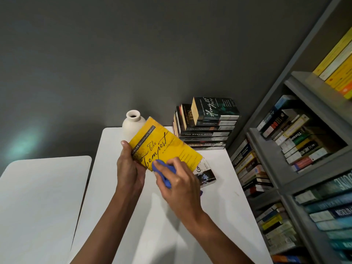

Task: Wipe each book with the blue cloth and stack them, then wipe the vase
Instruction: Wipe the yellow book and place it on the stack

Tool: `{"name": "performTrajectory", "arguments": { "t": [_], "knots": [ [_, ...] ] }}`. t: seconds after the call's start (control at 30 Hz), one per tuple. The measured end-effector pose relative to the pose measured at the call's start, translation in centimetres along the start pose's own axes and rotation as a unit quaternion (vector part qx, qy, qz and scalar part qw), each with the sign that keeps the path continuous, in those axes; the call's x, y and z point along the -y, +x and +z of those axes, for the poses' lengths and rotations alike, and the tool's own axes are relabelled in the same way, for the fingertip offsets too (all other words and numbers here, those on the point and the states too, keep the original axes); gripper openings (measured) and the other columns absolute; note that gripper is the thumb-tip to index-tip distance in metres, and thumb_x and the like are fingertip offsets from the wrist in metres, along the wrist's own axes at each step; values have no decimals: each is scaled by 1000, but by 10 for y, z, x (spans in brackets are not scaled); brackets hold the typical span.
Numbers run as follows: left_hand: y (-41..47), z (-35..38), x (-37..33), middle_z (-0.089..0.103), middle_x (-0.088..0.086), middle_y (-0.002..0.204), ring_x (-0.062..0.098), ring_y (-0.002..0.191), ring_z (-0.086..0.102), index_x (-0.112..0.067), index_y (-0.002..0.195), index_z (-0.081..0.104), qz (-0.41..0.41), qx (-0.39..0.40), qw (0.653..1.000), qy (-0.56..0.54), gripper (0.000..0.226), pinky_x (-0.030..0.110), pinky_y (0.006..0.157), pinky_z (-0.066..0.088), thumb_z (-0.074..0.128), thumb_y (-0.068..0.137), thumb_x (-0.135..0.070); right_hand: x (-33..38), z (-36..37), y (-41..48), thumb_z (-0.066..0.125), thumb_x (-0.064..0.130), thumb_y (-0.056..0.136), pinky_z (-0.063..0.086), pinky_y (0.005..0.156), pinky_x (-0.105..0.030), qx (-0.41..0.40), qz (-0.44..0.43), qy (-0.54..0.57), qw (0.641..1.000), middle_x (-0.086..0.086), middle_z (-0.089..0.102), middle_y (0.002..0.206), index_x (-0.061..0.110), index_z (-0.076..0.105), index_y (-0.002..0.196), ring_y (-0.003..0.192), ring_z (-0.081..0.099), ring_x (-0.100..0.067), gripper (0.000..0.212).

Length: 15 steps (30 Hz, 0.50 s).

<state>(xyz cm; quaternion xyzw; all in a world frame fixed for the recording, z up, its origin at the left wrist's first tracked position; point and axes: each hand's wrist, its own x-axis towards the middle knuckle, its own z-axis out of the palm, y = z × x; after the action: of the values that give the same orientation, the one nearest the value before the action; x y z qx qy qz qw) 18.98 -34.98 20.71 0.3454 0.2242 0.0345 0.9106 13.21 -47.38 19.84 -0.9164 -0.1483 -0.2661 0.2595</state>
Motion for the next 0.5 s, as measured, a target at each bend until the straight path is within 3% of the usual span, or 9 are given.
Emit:
{"name": "performTrajectory", "arguments": {
  "t": [0.07, 0.17, 0.23, 0.33, 0.43, 0.5],
  "knots": [
    [2, -5, -4, 64, 13, 129, 19, 110, 67, -5, 139, 48, 7, -5, 1000, -15, 57, 39, 82, 60, 32, 103, -45, -9, -3, -11, 62, 35, 87, 50, 56, -28, 9, -2, 15, 1000, 5, 54, 92, 29, 70, 111, 79, 56, -14, 26],
    [1, -9, -6, 66, 8, 125, 17, 104, 69, -8, 141, 46, 7, -9, 999, -43, 55, 38, 76, 61, 30, 103, -45, -25, -10, -21, 62, 40, 87, 53, 57, -26, -18, 95, 67, 993, 8, 49, 102, 35, 69, 110, 84, 56, -5, 24],
    [-1, -10, -3, 63, 9, 130, 18, 107, 68, -8, 143, 43, 2, -10, 999, -53, 58, 40, 81, 60, 30, 102, -47, -24, -11, -22, 64, 40, 88, 51, 63, -16, -44, 153, 107, 981, 7, 44, 112, 35, 66, 113, 92, 52, 5, 26],
    [-3, -5, 0, 62, 7, 132, 19, 110, 67, -11, 144, 43, 4, 2, 998, -67, 60, 43, 88, 56, 29, 101, -50, -16, -10, -18, 59, 45, 88, 37, 77, 2, -60, 262, 206, 941, 15, 42, 122, 37, 54, 128, 107, 41, 21, 41],
    [-5, -2, 1, 61, 8, 134, 21, 115, 64, -11, 145, 42, 6, 20, 997, -69, 60, 42, 91, 55, 31, 101, -49, -21, -9, -12, 59, 40, 89, 37, 87, -4, -27, 315, 313, 896, 37, 46, 124, 42, 45, 135, 112, 44, 21, 48],
    [-6, -7, 3, 62, 8, 132, 20, 115, 64, -10, 144, 43, 1, 41, 998, -44, 56, 42, 90, 56, 34, 101, -45, -34, -10, -7, 62, 33, 90, 45, 91, -14, -23, 322, 344, 882, 27, 56, 125, 41, 50, 132, 114, 54, 5, 45]
  ]
}}
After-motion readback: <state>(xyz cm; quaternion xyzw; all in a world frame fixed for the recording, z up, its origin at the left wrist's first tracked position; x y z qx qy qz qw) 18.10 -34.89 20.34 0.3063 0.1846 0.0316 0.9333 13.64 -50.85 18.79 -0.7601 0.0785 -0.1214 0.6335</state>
